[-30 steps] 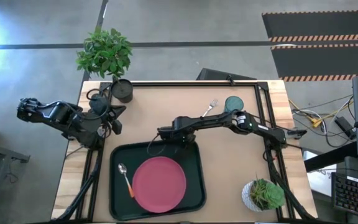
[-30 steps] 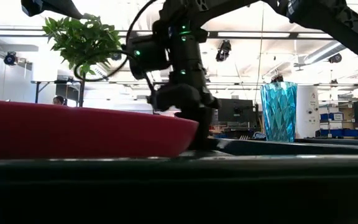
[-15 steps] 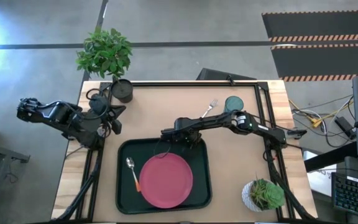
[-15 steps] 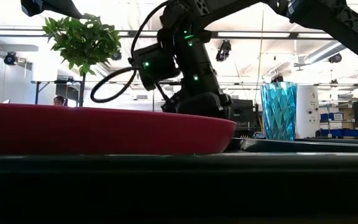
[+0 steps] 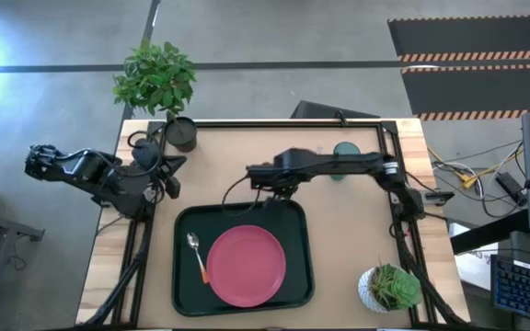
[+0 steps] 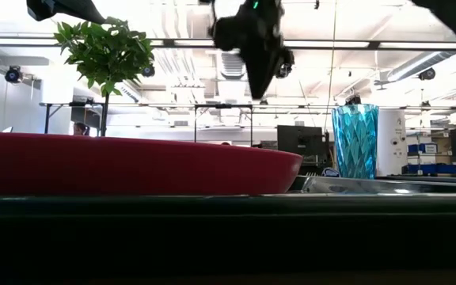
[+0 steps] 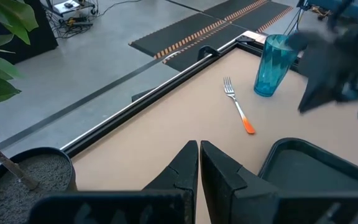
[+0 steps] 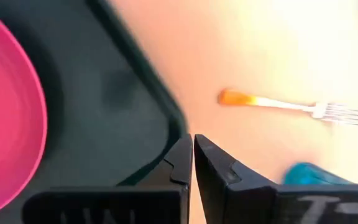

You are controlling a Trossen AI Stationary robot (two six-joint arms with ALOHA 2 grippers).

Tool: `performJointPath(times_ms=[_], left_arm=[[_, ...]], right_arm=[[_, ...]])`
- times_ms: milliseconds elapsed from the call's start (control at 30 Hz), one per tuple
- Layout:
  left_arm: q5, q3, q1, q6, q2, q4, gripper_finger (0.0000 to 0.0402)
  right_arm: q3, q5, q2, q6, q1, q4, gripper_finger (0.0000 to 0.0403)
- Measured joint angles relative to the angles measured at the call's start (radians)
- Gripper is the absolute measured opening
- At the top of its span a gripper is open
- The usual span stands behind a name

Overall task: Pick and place plate/cup/fork/spoon on tray
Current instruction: Adjust the black tray, then put the blue cup into the black tray

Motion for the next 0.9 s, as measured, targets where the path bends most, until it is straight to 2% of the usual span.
performJointPath(times_ms=[233,333,500,667,900], left_arm=[[0.000,0.000,0.000,-0.002,0.001,0.003,0.0000],[0.000,0.000,0.000,-0.002,0.005,0.003,0.0000],[0.000,0.000,0.000,-0.002,0.015,0.005,0.0000],[0.000,0.000,0.000,-0.002,0.028,0.006,0.0000],[0.000,0.000,0.000,-0.002,0.032,0.009,0.0000]], right_arm=[[-0.006,0.091,-0.142,0.007,-0.008,-0.056,0.0036],[-0.006,0.119,-0.184,0.015,-0.013,-0.113,0.0061],[-0.012,0.136,-0.250,0.013,-0.044,-0.108,0.0109],[-0.041,0.136,-0.307,0.015,-0.136,-0.107,0.0133],[-0.157,0.036,-0.366,0.003,-0.333,-0.107,0.0137]])
